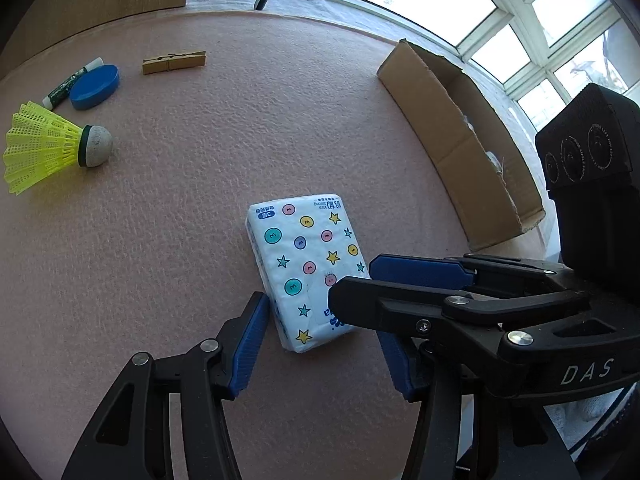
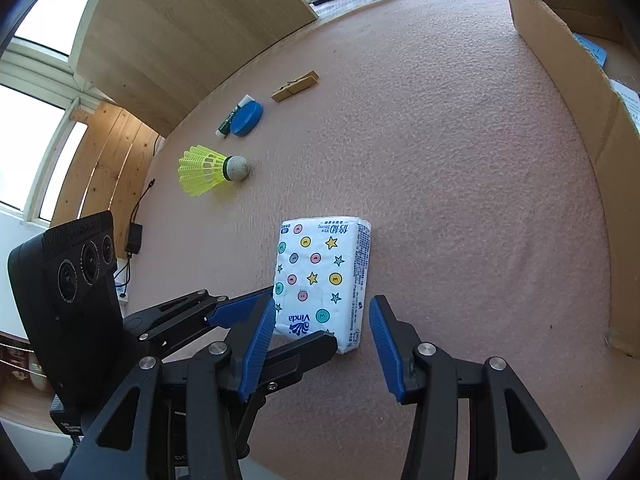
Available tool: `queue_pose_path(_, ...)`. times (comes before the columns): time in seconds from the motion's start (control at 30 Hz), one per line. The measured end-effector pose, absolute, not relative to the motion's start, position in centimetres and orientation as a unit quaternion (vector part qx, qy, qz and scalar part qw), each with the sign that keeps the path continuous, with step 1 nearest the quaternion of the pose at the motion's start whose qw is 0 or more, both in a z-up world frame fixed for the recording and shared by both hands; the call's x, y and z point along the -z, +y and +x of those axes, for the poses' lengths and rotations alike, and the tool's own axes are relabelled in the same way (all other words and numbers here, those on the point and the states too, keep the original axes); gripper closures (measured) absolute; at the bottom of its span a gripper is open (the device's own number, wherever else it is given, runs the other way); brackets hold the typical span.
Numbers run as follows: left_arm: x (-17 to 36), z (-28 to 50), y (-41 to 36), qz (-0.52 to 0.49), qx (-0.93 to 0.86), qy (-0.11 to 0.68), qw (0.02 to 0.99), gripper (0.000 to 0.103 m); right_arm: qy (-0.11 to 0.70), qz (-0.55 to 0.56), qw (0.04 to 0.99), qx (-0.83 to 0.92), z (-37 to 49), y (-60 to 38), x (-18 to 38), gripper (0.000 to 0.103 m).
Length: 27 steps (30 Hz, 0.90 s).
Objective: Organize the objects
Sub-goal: 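Lift the tissue pack with the left tool while the right tool grasps it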
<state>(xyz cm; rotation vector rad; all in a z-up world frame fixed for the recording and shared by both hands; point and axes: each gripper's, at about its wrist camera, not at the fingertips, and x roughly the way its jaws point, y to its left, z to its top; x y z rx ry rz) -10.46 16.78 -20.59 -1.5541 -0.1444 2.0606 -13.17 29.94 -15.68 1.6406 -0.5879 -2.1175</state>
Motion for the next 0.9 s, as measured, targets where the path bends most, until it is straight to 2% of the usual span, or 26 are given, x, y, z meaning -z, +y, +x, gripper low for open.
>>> queue_pose_path(0.2,20.3,-10.4,17.1,-0.575,-0.769,-0.046,0.276,0.048,-0.183,0.584,0.194,0.766,-13.2,29.2,15.3,0.058)
queue_pose_path(0.27,19.9,-10.2,17.2,-0.572,-0.771,-0.039,0.276,0.051,-0.178,0.583,0.195,0.768,-13.2,29.1,15.2,0.064)
queue_pose_path(0.37,19.1,-10.0,17.6,-0.565,-0.777,-0.027,0.277,0.052,-0.16,0.576,0.188,0.779,-13.0,29.0,14.6,0.066)
queue_pose_path(0.7,14.5,-10.3,20.5,-0.523,-0.796,0.0,0.305,0.052,-0.141,0.528,0.173,0.82,-12.4,31.1,10.6,0.066)
queue_pose_path(0.9,11.8,-11.9,25.3,-0.491,-0.805,0.014,0.334,0.052,-0.14,0.495,0.147,0.845,-12.8,34.8,7.7,0.066)
